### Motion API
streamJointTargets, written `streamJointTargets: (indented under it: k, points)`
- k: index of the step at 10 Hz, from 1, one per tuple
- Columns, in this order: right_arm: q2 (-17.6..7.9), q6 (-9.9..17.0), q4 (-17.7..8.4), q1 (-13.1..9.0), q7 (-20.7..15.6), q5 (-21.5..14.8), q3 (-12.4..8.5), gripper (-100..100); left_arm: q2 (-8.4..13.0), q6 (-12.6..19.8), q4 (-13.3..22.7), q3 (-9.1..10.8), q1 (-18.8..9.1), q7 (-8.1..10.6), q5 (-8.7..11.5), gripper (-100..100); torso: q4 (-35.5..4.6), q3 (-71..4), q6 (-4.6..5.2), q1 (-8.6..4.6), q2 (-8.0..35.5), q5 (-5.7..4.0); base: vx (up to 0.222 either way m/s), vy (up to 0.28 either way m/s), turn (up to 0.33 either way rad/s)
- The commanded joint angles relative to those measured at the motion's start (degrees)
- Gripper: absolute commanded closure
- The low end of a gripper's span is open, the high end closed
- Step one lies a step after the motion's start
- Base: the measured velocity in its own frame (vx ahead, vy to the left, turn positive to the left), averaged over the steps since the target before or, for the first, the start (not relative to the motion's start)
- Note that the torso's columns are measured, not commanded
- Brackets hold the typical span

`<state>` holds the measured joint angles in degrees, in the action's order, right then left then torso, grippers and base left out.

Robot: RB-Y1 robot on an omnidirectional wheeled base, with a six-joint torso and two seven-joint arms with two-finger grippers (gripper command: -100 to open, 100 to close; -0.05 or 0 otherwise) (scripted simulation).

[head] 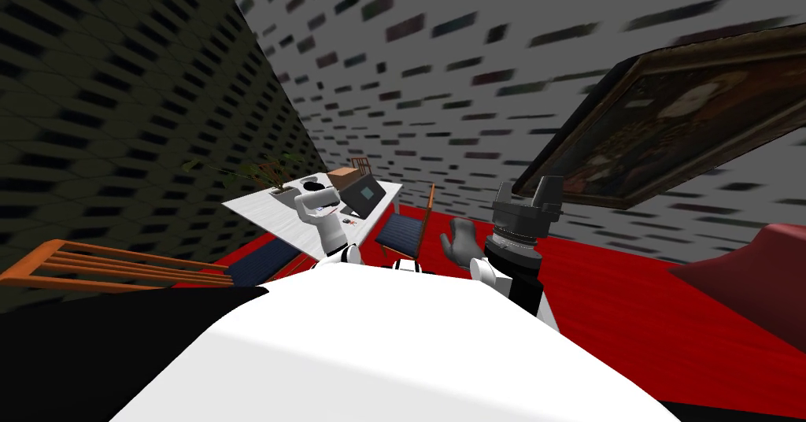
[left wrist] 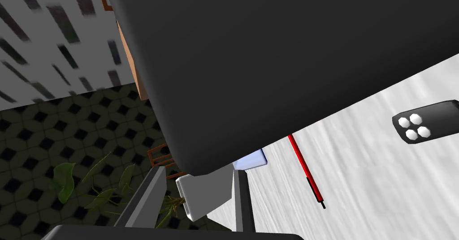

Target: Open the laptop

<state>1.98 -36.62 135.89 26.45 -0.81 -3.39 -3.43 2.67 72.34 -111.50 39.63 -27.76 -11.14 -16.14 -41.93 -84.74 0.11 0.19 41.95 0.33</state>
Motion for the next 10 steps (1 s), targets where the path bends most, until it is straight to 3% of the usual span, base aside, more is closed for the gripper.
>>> streamJointTargets:
  k: [1,4,6,7,10]
  points:
    - [0.0,0.0,0.0,0.0,0.0,0.0,0.0,0,-1.13,3.41,0.23,0.5,-0.08,0.89,0.59,100,0.03,-0.02,0.05,0.09,-0.04,0.05,0.013,0.084,-0.016]
    - [0.0,0.0,0.0,0.0,0.0,0.0,0.0,0,-1.44,7.36,0.44,1.47,-1.06,1.87,1.7,100,0.04,0.04,0.06,-0.25,0.05,-0.02,0.018,0.066,0.0]
    - [0.0,0.0,0.0,0.0,0.0,0.0,0.0,0,-0.31,6.47,0.83,1.7,-1.76,1.84,1.68,100,0.02,0.04,0.15,-0.27,0.05,-0.04,0.001,0.036,0.005]
    - [0.0,0.0,0.0,0.0,0.0,0.0,0.0,0,-1.06,8.56,1.85,3.12,-1.91,3.03,3.25,100,-0.13,0.06,0.07,-0.35,0.12,-0.2,0.019,0.089,0.009]
    - [0.01,0.0,0.0,0.0,0.0,0.0,0.01,0,-1.93,10.63,2.77,4.46,-1.99,4.15,4.82,100,0.01,0.12,0.2,-0.48,0.16,-0.05,-0.011,0.017,-0.042]
